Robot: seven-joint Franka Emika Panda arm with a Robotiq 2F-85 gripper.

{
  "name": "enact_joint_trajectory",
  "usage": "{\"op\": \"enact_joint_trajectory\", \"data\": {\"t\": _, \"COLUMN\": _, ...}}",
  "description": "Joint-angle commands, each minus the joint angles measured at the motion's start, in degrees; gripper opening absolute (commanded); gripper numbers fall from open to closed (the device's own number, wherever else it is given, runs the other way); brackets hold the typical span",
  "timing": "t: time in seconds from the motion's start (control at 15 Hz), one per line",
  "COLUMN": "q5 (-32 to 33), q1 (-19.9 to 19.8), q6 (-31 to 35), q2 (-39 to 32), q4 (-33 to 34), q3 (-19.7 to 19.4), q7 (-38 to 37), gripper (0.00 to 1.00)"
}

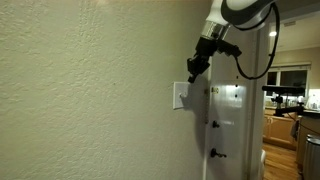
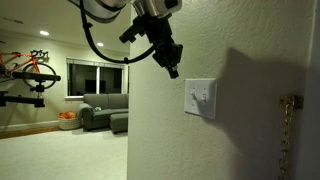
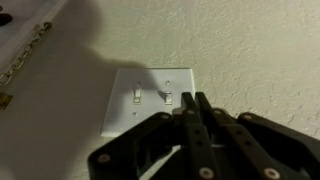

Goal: Turn the left light switch on

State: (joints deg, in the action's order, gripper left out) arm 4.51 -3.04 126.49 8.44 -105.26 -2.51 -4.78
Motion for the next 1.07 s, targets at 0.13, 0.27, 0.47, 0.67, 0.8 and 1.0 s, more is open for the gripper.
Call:
{"op": "enact_joint_trajectory", "data": {"t": 0.13, "q5": -2.96, "q1": 0.69, "q6": -7.01, "q2": 4.07, "q4": -4.81, "q3": 0.48, "q7": 1.28, "gripper": 0.33}}
{"op": "enact_joint_trajectory", "data": {"t": 0.27, "q5": -4.63, "q1": 1.18, "q6": -9.13, "q2": 4.31, "q4": -6.97, "q3": 0.74, "q7": 2.22, "gripper": 0.40}}
{"op": "enact_joint_trajectory", "data": {"t": 0.47, "q5": -5.70, "q1": 2.19, "q6": -11.21, "q2": 4.58, "q4": -10.88, "q3": 1.47, "q7": 3.18, "gripper": 0.58}}
{"op": "enact_joint_trajectory", "data": {"t": 0.67, "q5": -6.63, "q1": 3.37, "q6": -12.35, "q2": 4.99, "q4": -14.83, "q3": 2.57, "q7": 4.64, "gripper": 0.77}}
{"op": "enact_joint_trajectory", "data": {"t": 0.8, "q5": -7.79, "q1": 4.52, "q6": -12.92, "q2": 5.23, "q4": -16.92, "q3": 3.24, "q7": 6.73, "gripper": 0.90}}
{"op": "enact_joint_trajectory", "data": {"t": 1.0, "q5": -8.15, "q1": 5.94, "q6": -12.66, "q2": 5.66, "q4": -19.31, "q3": 4.23, "q7": 9.85, "gripper": 1.00}}
